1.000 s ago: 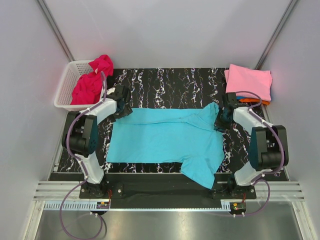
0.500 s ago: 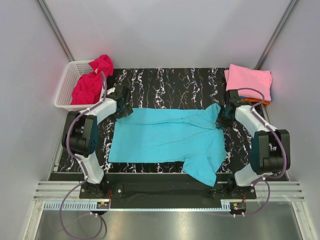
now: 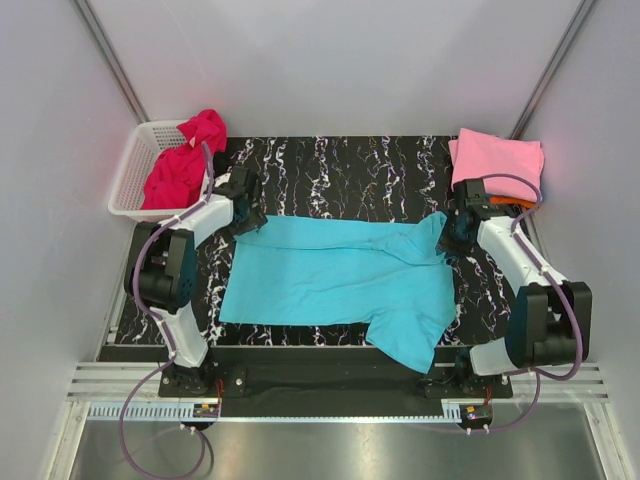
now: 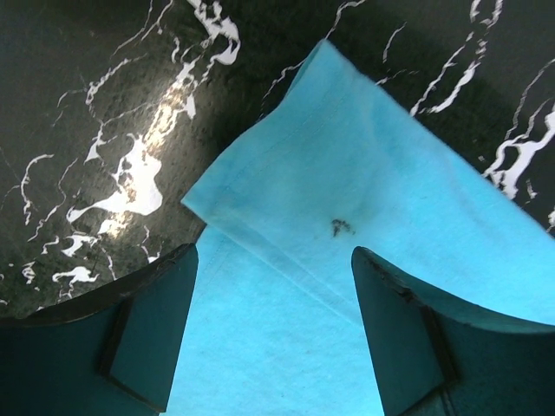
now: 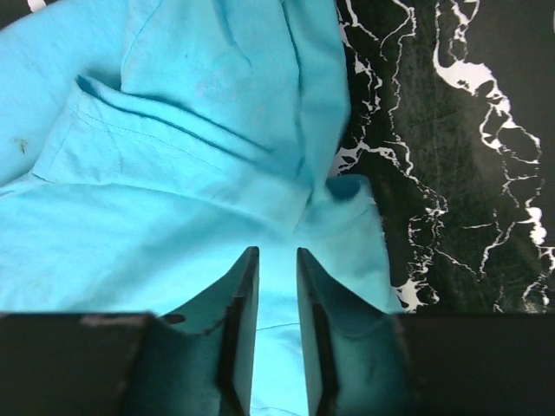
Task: Fold and stack the t-shirts
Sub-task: Fold the tshirt
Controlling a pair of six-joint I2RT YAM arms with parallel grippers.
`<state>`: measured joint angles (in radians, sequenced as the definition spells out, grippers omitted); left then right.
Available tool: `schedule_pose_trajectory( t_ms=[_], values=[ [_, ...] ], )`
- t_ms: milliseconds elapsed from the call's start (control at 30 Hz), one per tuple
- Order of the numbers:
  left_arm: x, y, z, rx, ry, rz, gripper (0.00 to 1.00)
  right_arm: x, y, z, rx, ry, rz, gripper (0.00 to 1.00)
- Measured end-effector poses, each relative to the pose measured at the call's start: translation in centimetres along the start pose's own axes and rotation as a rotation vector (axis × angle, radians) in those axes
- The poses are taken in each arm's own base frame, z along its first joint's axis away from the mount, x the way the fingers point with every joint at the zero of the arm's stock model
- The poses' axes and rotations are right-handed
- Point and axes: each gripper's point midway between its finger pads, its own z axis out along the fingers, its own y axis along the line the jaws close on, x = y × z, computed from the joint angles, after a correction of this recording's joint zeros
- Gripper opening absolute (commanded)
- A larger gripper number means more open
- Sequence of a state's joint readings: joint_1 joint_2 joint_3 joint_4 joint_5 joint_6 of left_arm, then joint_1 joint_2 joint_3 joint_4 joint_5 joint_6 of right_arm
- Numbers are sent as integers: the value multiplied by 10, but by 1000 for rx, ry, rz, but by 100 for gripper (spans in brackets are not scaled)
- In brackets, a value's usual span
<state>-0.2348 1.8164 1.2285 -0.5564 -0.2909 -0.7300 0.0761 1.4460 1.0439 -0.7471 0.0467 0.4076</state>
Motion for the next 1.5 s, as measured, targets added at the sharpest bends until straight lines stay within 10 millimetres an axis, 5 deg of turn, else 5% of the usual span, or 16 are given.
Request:
schedule_pose_trajectory(
  t_ms=[333, 500, 700, 933, 1267, 1500],
  values=[
    [-28, -27, 0, 44, -36, -16, 78, -21, 2, -8, 9, -77, 6, 36],
    [-36, -42, 12, 55, -29, -17, 78, -29, 10, 32, 31, -12, 0, 32],
    [-18, -46, 37, 38, 41, -11, 79, -25, 16, 98, 63, 111, -11, 30],
    [-27, -62, 43, 57, 56, -38, 79, -64, 41, 115, 14, 68, -26, 34],
    [-66, -81, 63, 57, 41, -119, 82, -119, 79, 143, -69, 49, -105, 36],
    [-98, -77, 78, 50, 15, -181, 83, -141, 72, 149, -1, 29, -129, 36]
  ],
)
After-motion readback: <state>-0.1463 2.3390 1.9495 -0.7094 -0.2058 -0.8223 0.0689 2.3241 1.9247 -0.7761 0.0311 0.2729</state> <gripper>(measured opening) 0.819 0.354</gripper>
